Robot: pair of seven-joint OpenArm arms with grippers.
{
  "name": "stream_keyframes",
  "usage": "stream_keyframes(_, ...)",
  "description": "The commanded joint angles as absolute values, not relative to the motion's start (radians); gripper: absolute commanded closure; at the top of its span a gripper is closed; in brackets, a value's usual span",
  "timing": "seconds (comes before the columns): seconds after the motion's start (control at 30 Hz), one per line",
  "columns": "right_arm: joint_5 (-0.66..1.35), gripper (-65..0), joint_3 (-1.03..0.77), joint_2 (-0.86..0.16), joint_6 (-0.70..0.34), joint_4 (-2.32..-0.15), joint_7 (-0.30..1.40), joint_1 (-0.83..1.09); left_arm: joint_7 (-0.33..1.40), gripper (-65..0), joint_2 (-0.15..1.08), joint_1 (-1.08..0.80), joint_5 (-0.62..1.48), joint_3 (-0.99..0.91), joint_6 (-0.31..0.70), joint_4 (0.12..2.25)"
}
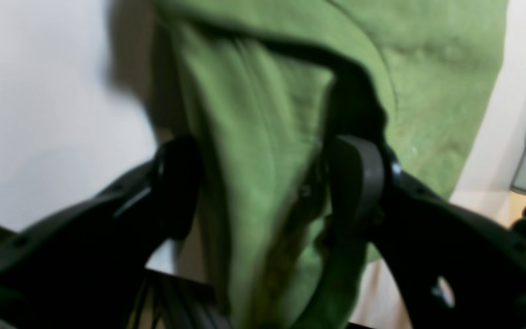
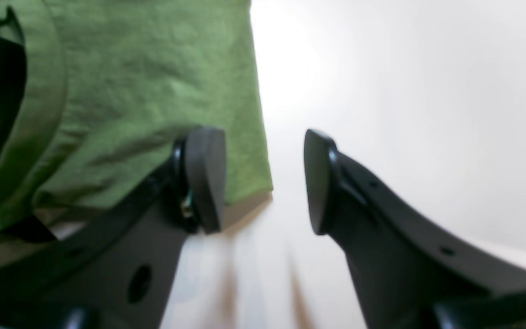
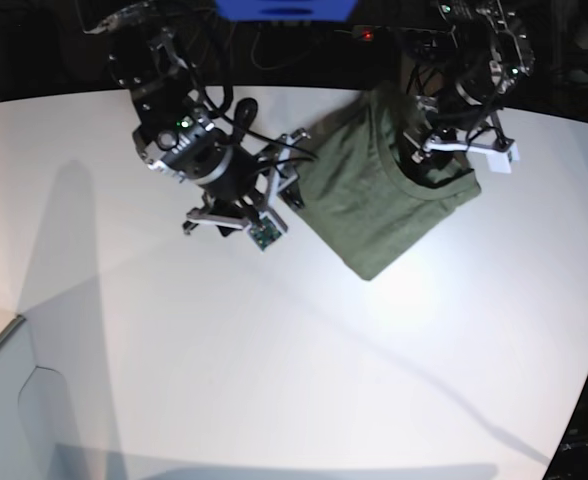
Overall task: Layout the t-shirt on the table in an organized manner, then fold the t-shirt properly
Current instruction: 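Grasp the bundle's edge with the left gripper and fold it over, then flip the bundle with the left gripper and set it down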
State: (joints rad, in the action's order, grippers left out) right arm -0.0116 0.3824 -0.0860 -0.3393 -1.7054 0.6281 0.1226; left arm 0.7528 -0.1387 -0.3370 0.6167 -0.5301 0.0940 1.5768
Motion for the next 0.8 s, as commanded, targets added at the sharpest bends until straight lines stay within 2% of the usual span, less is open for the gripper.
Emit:
stream_keyframes(0.0,-0.002,-28.1,0.383,-0.087,-0.338,-1.721,0.604,0.108,0.748,-42.1,-0.137,-0.328,0.613,-0.533,0.097,1.58)
stream_keyframes(0.07,-0.004,-28.1,0.383,-0.087,-0.338,-1.721,0.604,0.108,0.748,-41.3,-0.137,-0.321,0.598,-0.532,0.101,1.552)
stream_keyframes(0.13,-0.004,-28.1,0.381,-0.087,-0.338,-1.721,0.604,0.099,0.748,-35.4,-0.137,-0.305,0.593,-0.532,0.104,1.523)
stream_keyframes(0.23,-0.004,-28.1,0.381,-0.09,-0.338,-1.719,0.605,0.091,0.746,-21.6,-0.131,-0.291,0.596,-0.536,0.104,1.478)
stream_keyframes(0.37,-0.004,-28.1,0.38,-0.107,-0.338,-1.719,0.604,0.09,0.748,0.0,-0.125,-0.265,0.588,-0.532,0.101,1.431)
stream_keyframes(0.47,-0.005,-28.1,0.343,-0.107,-0.338,-1.719,0.604,0.09,0.75,-1.6,-0.082,-0.225,0.588,-0.513,0.099,1.38)
stream_keyframes(0.57,-0.005,-28.1,0.295,-0.107,-0.338,-1.719,0.604,0.09,0.751,0.0,-0.013,-0.171,0.588,-0.446,0.099,1.323)
stream_keyframes(0.77,-0.005,-28.1,0.174,-0.101,-0.338,-1.719,0.602,0.084,0.75,-0.2,0.159,0.042,0.588,-0.139,0.097,1.142)
